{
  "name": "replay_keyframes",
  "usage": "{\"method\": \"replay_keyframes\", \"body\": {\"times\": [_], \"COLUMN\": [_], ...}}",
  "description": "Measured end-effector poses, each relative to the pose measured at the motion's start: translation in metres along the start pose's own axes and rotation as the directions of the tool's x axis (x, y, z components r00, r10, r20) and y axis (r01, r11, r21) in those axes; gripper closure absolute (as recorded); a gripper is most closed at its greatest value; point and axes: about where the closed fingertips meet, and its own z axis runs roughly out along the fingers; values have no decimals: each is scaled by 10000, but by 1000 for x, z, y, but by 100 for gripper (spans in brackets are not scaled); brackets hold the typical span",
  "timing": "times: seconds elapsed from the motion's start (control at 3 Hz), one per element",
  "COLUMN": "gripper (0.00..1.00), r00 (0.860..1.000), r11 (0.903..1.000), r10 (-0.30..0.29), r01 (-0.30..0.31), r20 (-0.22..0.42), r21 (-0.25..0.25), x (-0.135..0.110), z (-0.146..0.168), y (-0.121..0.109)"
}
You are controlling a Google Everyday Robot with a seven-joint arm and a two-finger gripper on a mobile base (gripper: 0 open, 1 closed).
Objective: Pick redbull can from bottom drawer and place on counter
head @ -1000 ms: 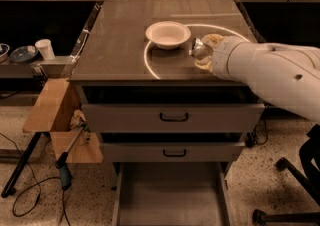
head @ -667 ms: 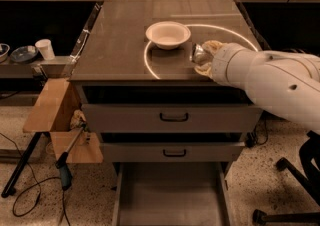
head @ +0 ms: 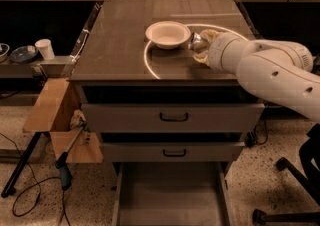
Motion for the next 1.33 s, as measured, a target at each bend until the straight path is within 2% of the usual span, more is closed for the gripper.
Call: {"method": "replay_keyframes", "body": {"times": [0.33,1.33], "gripper": [81,11], "r00": [10000,10000], "r11": [10000,10000], "r10": [-28,-29], "r01": [28,29], "r20": [-38,-37], "r21": [16,16], "x": [1,1], "z": [1,1], "y": [-2,-2]}}
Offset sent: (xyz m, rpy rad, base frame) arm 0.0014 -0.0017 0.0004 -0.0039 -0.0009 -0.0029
